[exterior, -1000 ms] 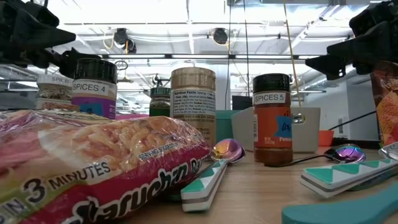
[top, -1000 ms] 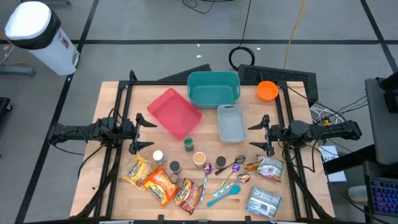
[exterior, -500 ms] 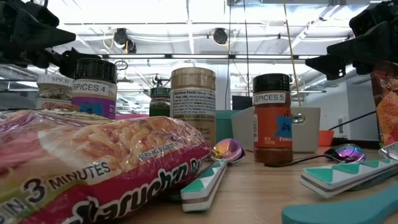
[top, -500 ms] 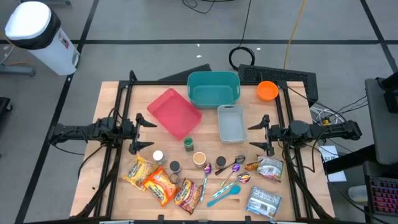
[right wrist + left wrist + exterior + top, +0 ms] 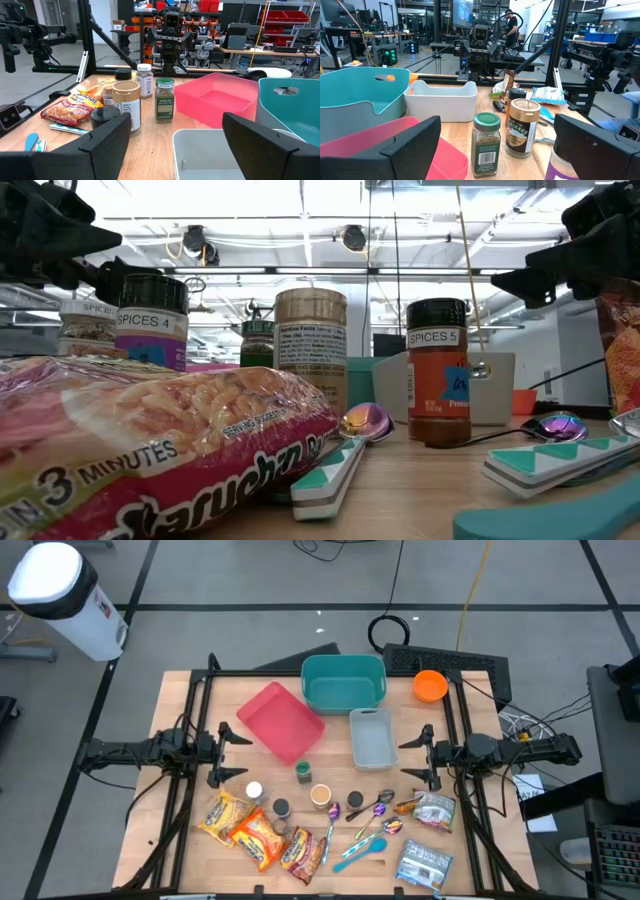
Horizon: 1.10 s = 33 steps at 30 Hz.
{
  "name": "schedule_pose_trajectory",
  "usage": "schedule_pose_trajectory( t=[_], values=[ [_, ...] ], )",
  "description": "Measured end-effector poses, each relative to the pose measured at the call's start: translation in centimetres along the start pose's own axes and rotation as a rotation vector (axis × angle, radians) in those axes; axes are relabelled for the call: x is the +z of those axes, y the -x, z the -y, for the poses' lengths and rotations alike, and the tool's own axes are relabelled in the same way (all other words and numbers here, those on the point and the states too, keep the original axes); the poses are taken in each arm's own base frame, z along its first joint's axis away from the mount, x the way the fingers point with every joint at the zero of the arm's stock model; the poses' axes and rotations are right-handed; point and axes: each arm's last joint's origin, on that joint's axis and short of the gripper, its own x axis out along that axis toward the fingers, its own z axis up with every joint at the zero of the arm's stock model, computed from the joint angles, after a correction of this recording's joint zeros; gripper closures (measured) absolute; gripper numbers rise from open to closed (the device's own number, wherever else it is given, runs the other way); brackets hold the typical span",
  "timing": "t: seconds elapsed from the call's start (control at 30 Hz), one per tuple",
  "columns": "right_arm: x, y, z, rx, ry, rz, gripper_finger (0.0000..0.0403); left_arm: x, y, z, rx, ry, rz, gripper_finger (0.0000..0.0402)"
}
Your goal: Pick & Place Food Item
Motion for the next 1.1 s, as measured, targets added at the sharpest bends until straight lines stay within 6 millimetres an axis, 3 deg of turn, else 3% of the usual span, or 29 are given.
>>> schedule_pose_trajectory(
  t=[0.1,0.3,0.53,0.87,1.1],
  values=[
    [0.0,0.0,0.0,0.0,0.011,0.0,0.0096,0.0,0.0,0.0,0.0,0.0,0.0,0.0005],
    [0.0,0.0,0.0,-0.001,0.29,0.0,0.0096,0.0,0.0,0.0,0.0,0.0,0.0,0.0005],
    [0.0,0.0,0.0,-0.001,0.415,0.001,0.0096,0.0,0.0,0.0,-0.001,0.0,0.0,0.0005],
    [1.3,0.2,-0.6,0.208,0.067,0.147,0.0096,0.0,0.0,0.0,0.0,0.0,0.0,0.0005],
    [3.6,0.9,-0.9,0.357,-0.016,0.385,0.0096,0.0,0.0,0.0,0.0,0.0,0.0,0.0005]
  ],
)
